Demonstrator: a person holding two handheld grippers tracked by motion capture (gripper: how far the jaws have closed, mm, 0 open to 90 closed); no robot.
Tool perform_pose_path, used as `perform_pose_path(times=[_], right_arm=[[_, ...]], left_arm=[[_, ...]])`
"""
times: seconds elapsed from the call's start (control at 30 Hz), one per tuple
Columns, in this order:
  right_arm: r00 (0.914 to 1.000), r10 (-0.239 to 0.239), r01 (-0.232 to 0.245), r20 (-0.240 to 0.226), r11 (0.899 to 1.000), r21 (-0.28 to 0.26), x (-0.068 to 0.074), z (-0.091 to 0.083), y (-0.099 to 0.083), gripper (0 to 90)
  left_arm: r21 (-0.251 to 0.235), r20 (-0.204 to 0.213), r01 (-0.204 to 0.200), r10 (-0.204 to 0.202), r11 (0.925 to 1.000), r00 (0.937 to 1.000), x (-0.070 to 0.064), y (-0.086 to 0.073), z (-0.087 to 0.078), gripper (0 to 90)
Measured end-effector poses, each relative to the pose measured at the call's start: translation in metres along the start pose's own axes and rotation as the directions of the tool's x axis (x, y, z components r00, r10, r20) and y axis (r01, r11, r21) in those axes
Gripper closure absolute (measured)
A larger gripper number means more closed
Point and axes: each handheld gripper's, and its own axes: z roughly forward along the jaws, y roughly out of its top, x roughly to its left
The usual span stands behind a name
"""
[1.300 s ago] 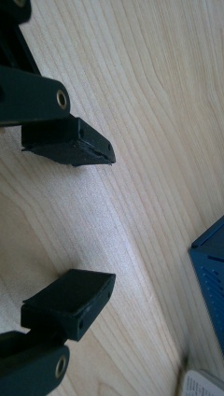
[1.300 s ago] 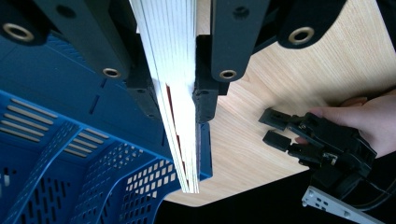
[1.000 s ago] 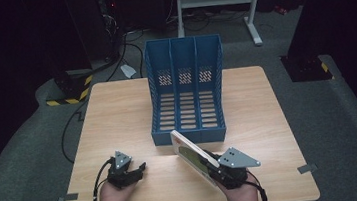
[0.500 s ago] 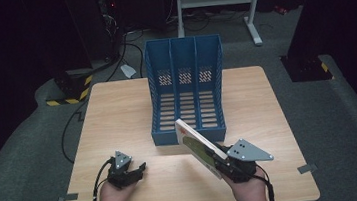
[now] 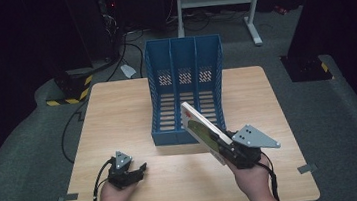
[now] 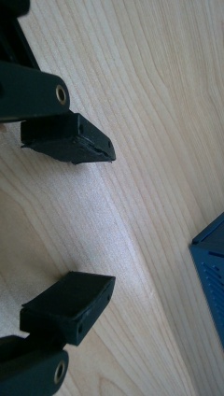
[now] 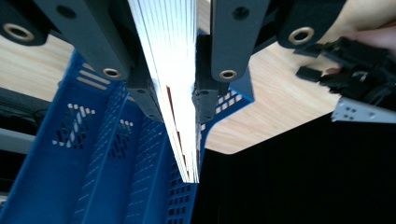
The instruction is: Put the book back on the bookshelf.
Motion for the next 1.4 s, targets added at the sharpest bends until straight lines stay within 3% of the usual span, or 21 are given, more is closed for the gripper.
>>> perform_pose_path(times=[0.33, 0.5, 0.67, 0.97, 1.33, 1.4], right_arm=[[0.9986, 0.02, -0.019, 0.049, 1.0, -0.002, -0.015, 0.005, 0.009, 76.0], [0.9939, 0.034, -0.033, 0.105, 0.999, -0.01, -0.031, 0.008, 0.014, 75.9], [0.99, 0.049, -0.048, 0.132, 0.999, -0.007, -0.039, 0.011, 0.016, 75.9], [0.9758, 0.086, -0.088, 0.201, 0.996, -0.002, -0.056, 0.026, 0.021, 75.9], [0.9631, 0.094, -0.102, 0.252, 0.995, 0.018, -0.062, 0.06, 0.033, 75.9], [0.9545, 0.106, -0.116, 0.279, 0.993, 0.02, -0.066, 0.067, 0.037, 75.9]], left_arm=[[0.0, 0.001, -0.001, 0.001, 1.0, 1.0, -0.001, 0.0, 0.0, 32.8], [0.002, 0.0, -0.003, 0.003, 1.0, 1.0, -0.001, 0.0, 0.0, 32.8], [0.002, 0.0, -0.006, 0.006, 1.0, 1.0, 0.0, 0.0, 0.0, 32.7], [0.002, 0.001, -0.004, 0.004, 1.0, 1.0, 0.0, 0.0, 0.0, 32.7], [0.003, 0.001, -0.007, 0.007, 1.0, 1.0, 0.0, 0.0, 0.0, 32.7], [0.003, 0.003, -0.003, 0.003, 1.0, 1.0, 0.0, 0.0, 0.0, 32.6]])
